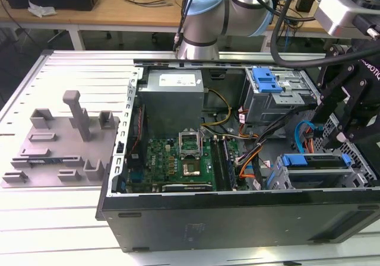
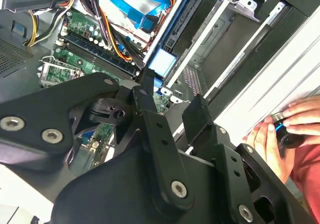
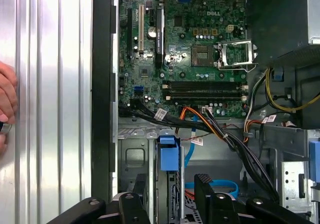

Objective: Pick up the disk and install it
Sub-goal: 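Insert the first disk wire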

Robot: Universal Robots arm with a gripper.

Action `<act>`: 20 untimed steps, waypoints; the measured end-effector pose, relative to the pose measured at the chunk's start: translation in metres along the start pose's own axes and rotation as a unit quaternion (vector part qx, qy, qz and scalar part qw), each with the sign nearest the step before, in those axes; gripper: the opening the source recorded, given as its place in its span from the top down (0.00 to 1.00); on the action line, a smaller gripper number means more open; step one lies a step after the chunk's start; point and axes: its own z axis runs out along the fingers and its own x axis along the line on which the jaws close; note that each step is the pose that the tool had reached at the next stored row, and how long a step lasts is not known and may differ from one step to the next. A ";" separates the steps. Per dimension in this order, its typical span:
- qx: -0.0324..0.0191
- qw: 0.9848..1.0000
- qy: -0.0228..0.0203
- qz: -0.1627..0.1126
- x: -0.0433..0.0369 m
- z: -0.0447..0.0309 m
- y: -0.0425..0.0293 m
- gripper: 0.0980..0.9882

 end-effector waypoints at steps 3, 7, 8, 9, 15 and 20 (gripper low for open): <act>0.000 1.000 0.000 0.000 0.0000 0.0001 0.0000 0.54; 0.000 1.000 0.010 -0.003 -0.0300 0.0013 0.0009 0.54; 0.000 1.000 0.012 -0.007 -0.0323 0.0017 0.0009 0.54; 0.001 1.000 0.013 -0.011 -0.0335 0.0018 0.0009 0.54; 0.009 1.000 0.014 -0.021 -0.0450 0.0032 0.0000 0.54; 0.010 1.000 0.013 -0.002 -0.0481 0.0047 0.0000 0.54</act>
